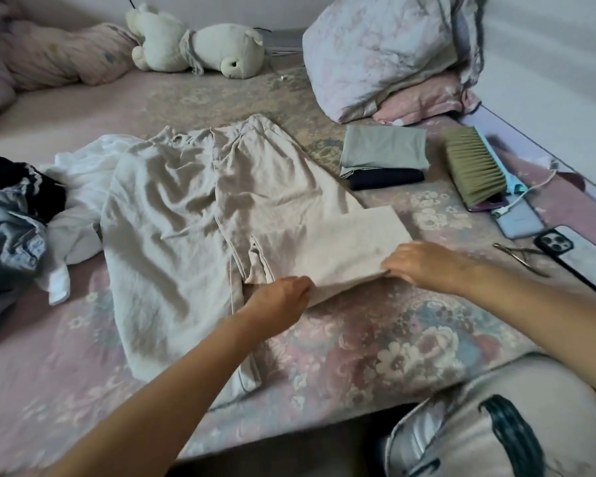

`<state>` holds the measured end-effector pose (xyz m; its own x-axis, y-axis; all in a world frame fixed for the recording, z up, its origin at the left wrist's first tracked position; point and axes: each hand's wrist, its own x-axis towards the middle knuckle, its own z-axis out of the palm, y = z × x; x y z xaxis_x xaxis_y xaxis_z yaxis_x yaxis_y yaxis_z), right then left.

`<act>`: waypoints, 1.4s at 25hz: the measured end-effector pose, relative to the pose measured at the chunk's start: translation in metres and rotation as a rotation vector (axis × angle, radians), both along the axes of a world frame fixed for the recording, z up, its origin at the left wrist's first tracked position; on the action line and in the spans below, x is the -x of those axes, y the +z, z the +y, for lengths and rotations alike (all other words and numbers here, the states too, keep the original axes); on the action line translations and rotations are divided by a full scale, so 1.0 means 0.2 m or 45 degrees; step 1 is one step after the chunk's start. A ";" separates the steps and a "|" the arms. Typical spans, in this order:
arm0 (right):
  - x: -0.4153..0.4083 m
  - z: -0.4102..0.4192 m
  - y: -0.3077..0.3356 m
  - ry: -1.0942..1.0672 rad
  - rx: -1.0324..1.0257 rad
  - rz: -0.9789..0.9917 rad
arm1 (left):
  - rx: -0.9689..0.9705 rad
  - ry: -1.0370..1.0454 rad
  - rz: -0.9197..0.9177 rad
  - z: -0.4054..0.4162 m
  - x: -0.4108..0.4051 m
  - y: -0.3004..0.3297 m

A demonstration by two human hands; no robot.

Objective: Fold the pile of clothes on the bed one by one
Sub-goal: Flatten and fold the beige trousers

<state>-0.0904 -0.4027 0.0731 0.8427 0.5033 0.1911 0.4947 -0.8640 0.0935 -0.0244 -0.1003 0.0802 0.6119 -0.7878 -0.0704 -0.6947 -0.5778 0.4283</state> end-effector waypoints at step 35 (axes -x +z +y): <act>0.77 0.05 0.10 -0.971 -0.322 0.327 | -0.241 0.192 -0.639 0.25 0.66 -0.06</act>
